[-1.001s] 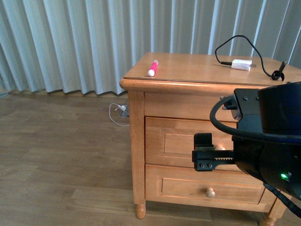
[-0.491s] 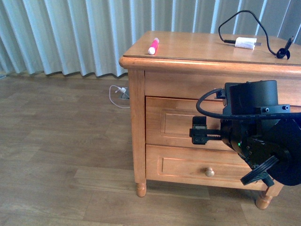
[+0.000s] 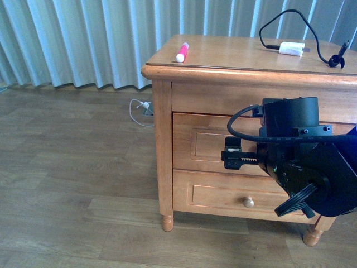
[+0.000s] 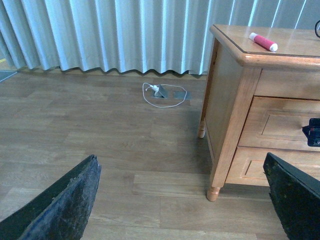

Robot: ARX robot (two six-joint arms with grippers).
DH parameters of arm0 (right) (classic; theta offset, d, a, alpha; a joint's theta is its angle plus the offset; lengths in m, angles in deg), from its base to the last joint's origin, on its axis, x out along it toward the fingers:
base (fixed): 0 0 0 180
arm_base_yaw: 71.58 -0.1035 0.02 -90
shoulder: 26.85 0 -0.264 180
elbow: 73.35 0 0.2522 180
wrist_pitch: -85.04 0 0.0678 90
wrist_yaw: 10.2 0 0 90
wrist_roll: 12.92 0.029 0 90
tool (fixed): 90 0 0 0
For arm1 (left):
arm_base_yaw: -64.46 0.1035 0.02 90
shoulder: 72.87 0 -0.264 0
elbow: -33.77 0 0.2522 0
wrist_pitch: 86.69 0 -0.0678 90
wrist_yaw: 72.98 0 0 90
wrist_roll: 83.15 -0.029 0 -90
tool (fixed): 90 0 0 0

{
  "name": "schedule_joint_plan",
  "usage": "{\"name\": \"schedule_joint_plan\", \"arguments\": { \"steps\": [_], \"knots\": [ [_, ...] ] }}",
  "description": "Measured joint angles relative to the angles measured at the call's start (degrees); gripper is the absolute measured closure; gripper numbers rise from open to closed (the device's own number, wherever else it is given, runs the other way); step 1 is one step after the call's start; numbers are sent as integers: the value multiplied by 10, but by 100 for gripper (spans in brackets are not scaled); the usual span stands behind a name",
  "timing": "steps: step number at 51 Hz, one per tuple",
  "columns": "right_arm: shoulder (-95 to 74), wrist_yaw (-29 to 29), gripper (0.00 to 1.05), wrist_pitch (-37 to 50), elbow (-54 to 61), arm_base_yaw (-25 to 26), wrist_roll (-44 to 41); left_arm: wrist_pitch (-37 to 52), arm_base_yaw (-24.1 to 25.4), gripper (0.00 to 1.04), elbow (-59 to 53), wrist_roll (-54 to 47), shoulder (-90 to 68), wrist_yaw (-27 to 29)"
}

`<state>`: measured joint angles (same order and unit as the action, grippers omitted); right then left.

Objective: Place pink marker in drawer with both arms

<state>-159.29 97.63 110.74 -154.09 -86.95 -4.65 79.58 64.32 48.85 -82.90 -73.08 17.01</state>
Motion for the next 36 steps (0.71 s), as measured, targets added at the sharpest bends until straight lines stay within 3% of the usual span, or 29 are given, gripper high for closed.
{"name": "schedule_joint_plan", "arguments": {
  "steps": [13,36],
  "knots": [
    [-9,1,10,-4,-6,3,0,0,0,6,0,0,0,0],
    [-9,-8,75,19,8,10,-5,0,0,6,0,0,0,0]
  ]
}}
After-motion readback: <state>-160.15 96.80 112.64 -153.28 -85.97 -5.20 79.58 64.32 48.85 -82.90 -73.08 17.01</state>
